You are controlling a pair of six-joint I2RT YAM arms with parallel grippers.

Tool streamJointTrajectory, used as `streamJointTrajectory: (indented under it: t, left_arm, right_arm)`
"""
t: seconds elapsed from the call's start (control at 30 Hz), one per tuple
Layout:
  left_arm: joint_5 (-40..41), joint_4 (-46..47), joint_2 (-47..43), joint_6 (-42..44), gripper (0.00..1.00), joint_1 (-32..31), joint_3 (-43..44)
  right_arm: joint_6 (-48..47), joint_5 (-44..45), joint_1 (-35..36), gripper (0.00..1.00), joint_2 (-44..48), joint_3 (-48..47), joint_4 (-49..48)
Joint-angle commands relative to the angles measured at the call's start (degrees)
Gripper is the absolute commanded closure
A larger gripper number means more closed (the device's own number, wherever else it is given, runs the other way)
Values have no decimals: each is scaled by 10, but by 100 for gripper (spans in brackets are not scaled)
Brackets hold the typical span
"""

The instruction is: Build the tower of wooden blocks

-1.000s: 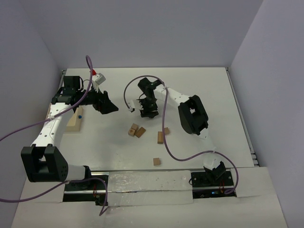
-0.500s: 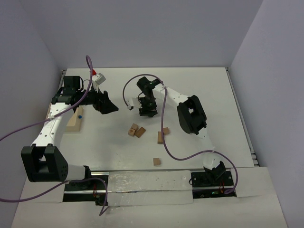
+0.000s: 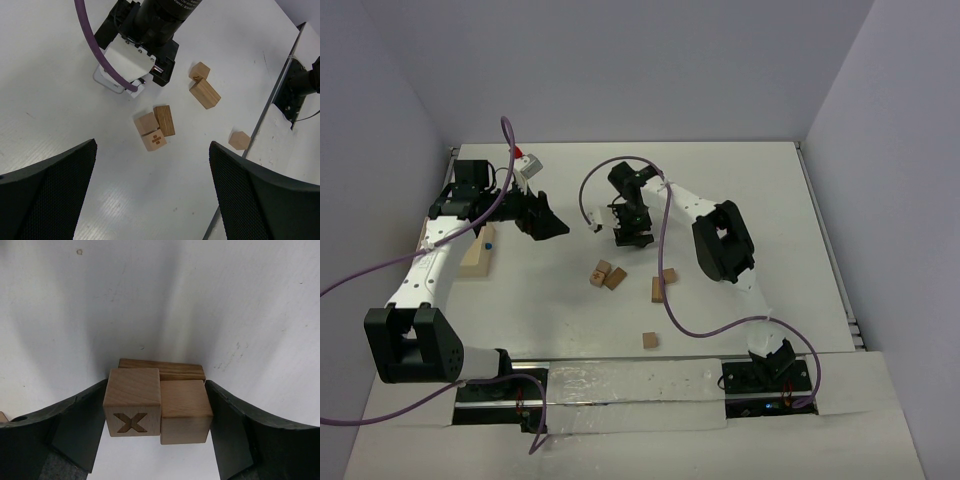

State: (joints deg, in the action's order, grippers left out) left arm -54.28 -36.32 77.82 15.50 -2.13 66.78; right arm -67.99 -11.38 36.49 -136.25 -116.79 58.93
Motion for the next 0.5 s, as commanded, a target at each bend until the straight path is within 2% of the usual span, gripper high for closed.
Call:
streamJointTrajectory:
  t: [0.0, 0.17, 0.23, 0.47]
  left_arm:
    - [-18, 3, -2, 10, 1, 5, 19]
    - [-18, 4, -2, 9, 1, 5, 19]
    - [-17, 4, -2, 9, 1, 5, 19]
    - [-15, 5, -6, 7, 1, 5, 14]
  right_arm:
    - [0, 10, -1, 17, -26, -7, 37]
    - [3, 6, -1, 8, -21, -6, 34]
    - [5, 4, -1, 0, -19, -6, 29]
    - [23, -11, -1, 0, -6, -17, 15]
